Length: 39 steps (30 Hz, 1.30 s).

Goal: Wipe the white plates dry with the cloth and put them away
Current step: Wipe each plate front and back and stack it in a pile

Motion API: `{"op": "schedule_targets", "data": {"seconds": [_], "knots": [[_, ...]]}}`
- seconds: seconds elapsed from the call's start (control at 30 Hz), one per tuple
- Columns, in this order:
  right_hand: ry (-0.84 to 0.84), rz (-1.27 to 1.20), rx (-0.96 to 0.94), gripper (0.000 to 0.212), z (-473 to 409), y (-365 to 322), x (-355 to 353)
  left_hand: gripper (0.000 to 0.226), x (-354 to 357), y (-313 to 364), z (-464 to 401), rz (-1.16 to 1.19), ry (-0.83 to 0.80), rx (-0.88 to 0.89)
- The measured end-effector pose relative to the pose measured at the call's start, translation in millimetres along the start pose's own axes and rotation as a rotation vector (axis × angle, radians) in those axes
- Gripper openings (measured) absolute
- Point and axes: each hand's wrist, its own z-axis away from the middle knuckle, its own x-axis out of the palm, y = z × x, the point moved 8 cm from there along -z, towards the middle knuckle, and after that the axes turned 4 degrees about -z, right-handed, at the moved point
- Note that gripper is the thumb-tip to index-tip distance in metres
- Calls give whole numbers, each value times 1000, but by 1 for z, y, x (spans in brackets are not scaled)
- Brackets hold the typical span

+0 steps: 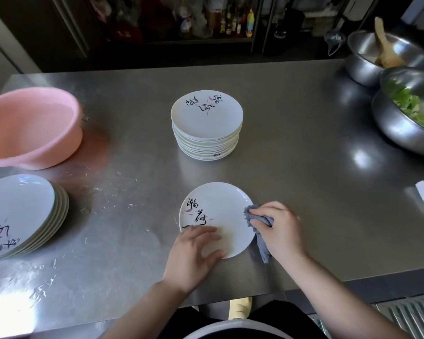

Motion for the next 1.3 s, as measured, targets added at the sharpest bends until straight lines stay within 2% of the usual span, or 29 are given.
{"op": "schedule_targets", "data": {"seconds": [0.13, 0.37, 0.47, 0.57, 0.63, 0.8, 0.9, 0.97, 1.07, 1.13, 1.2, 1.3], "knots": [[19, 15, 43, 24, 6, 7, -5, 40, 10, 6, 7, -88, -58, 74], [46, 21, 7, 23, 8, -3, -11, 47, 9, 9, 2, -137, -52, 111], [68, 9, -13, 22, 8, -8, -17, 43, 8, 11, 3, -157, -31, 166], [73, -1, -18, 21, 8, -13, -22, 24, 3, 17, 9, -203, 21, 292], [94, -18, -26, 22, 7, -19, -28, 28, -8, 19, 9, -201, 72, 320], [153, -165, -120, 26, -2, -47, -48, 26, -52, 35, -11, -176, 278, 299], [126, -267, -159, 28, -8, -63, -49, 25, -79, 37, -23, -169, 376, 104], [102, -303, -161, 29, -10, -70, -46, 19, -93, 26, -30, 0, 428, -124], [104, -354, -158, 32, -11, -77, -46, 27, -97, -6, -36, 594, 497, -492], [100, -370, -188, 35, -11, -85, -48, 26, -87, -17, -36, 940, 465, -656], [82, -375, -234, 39, -11, -99, -51, 20, -81, -12, -39, 1131, 376, -679], [96, -328, -329, 39, -13, -126, -62, 25, -87, 5, -48, 1249, 310, -597]]}}
